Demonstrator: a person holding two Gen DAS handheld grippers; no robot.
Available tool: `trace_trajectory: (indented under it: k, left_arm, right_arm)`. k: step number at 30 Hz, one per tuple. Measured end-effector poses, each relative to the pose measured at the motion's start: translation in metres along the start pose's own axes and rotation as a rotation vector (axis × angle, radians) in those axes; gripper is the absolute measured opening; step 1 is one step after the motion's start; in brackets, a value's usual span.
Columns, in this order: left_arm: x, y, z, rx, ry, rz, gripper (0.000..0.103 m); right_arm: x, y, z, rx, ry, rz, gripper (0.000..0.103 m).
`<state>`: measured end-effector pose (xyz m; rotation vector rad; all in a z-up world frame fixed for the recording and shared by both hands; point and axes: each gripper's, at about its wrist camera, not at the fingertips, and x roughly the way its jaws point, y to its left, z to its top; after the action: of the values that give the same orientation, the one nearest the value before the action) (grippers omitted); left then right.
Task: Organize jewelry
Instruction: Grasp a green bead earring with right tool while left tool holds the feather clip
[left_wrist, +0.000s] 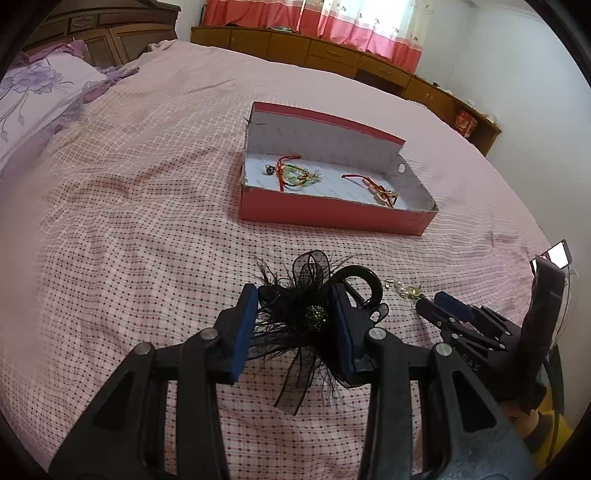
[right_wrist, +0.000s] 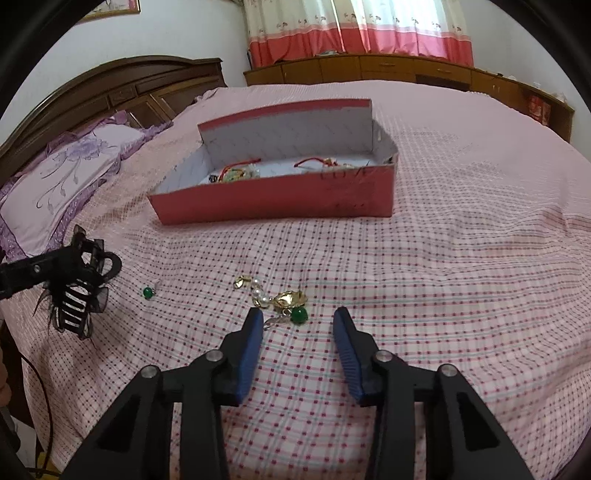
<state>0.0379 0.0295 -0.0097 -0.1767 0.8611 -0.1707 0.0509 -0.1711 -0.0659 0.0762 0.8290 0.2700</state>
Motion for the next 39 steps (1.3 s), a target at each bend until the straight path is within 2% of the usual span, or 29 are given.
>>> trace_trajectory:
  k: [5,9,15,26,39]
  left_arm:
    - [0.0,0.001,-0.002,0.007,-0.007,0.01,0.032]
    - [0.001,0.003,-0.002,0.002,-0.004,0.01,0.032]
    - [-0.001,0.006,-0.003,-0.009,-0.006,0.01,0.032]
    - [-0.006,0.006,-0.002,-0.01,-0.017,0.008,0.032]
    - [-0.018,-0.002,0.007,0.004,-0.055,0.001,0.032]
  right_arm:
    - [0.008,-0.001,0.0,-0.008,0.006,-0.003,0.035]
    - [0.014,-0.001,0.0,-0.024,0.015,-0.005,0.018]
    - [0.01,-0.002,-0.003,-0.014,0.01,0.015,0.017]
    - [-0.032,-0.007,-0.014,0.007,-0.022,0.044,0.017]
    - [-0.069,0.0,0.002,0.006,-0.111,0.066,0.017]
